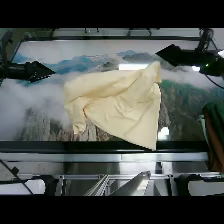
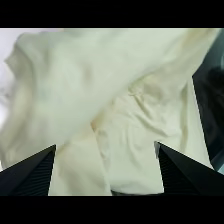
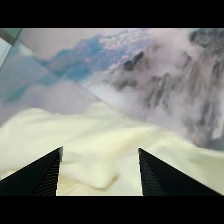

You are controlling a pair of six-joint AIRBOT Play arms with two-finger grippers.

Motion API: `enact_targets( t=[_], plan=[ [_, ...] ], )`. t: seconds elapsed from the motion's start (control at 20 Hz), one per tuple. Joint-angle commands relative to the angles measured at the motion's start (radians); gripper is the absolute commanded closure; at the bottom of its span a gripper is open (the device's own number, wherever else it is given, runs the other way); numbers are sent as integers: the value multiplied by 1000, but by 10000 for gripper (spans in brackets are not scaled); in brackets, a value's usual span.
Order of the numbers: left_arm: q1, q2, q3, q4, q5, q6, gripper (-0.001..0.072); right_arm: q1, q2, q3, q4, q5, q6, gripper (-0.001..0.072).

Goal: Fold the shirts.

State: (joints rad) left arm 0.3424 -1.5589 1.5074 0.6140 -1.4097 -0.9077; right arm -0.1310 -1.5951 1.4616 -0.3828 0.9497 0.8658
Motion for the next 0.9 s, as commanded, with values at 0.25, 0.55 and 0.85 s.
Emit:
enact_targets(
  t=[0.25,0.55,0.85],
  plan=[
    [114,-192,121,214,-234,-265,4,-222,-35,-71,-122,494,144,357],
    [24,-211,-187,268,-31,-236,6,-229,121,-495,-179,479,166,357],
    [-66,-404,-75,276,-29,-265,22,-229,290,-748,-179,404,161,356]
  ],
)
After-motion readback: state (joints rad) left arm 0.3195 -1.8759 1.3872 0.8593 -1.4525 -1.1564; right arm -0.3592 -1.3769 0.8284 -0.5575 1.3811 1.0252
